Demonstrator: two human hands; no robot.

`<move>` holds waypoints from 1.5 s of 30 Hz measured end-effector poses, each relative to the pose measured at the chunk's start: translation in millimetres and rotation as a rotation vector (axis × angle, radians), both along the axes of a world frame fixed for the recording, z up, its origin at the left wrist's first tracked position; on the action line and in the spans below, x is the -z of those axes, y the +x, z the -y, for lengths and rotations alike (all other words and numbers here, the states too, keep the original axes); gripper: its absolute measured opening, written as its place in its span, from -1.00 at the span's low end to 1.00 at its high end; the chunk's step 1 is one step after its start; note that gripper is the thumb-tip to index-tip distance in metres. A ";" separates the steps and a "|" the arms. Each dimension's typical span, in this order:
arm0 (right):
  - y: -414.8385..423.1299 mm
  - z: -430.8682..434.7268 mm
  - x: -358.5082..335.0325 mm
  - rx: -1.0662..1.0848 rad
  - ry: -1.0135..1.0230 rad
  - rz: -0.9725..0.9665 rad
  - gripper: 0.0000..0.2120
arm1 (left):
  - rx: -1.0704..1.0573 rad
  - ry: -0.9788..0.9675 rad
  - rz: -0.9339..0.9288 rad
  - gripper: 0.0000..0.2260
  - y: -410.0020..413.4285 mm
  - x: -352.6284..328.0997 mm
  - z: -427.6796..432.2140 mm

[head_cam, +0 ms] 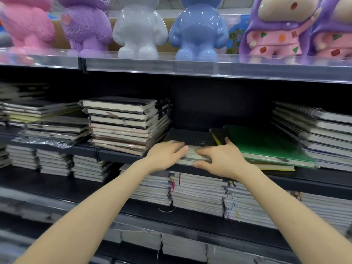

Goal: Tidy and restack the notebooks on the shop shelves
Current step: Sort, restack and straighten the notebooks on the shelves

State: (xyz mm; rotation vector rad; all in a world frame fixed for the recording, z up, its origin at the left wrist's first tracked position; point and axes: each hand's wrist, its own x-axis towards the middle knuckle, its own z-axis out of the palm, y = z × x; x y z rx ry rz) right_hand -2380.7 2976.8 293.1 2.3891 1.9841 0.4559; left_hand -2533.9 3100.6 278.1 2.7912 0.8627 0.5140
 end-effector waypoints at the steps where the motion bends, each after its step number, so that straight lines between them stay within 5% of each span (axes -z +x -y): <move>1: -0.4 0.3 2.9 -0.001 0.021 0.019 -0.43 | -0.010 0.087 -0.009 -0.51 1.4 1.9 1.7; 6: -8.1 4.5 12.7 -0.035 0.172 0.043 -0.48 | 0.017 0.119 0.107 -0.53 -8.8 6.8 6.4; 12: -76.5 -8.5 26.2 -0.340 0.701 -0.034 -0.60 | 0.222 0.261 0.472 -0.65 -106.8 26.4 7.4; 19: -210.8 -94.1 26.3 -0.614 0.837 -0.137 -0.75 | -0.042 0.408 0.596 -0.73 -262.8 37.0 -73.1; 30: -388.2 -288.5 -8.8 -0.380 0.695 -0.280 -0.69 | -0.281 0.437 0.544 -0.64 -429.6 5.8 -243.0; 39: -405.4 -440.0 -46.5 -0.191 0.282 -0.431 -0.42 | -0.460 0.308 0.547 -0.61 -453.9 -4.5 -394.3; 42: -403.9 -472.4 -48.9 -0.165 0.215 -0.618 -0.36 | -0.436 0.267 0.572 -0.59 -458.3 2.0 -430.6; 45: -400.9 -489.2 -44.2 -0.168 0.136 -0.576 -0.20 | -0.370 0.232 0.577 -0.52 -461.5 8.5 -456.1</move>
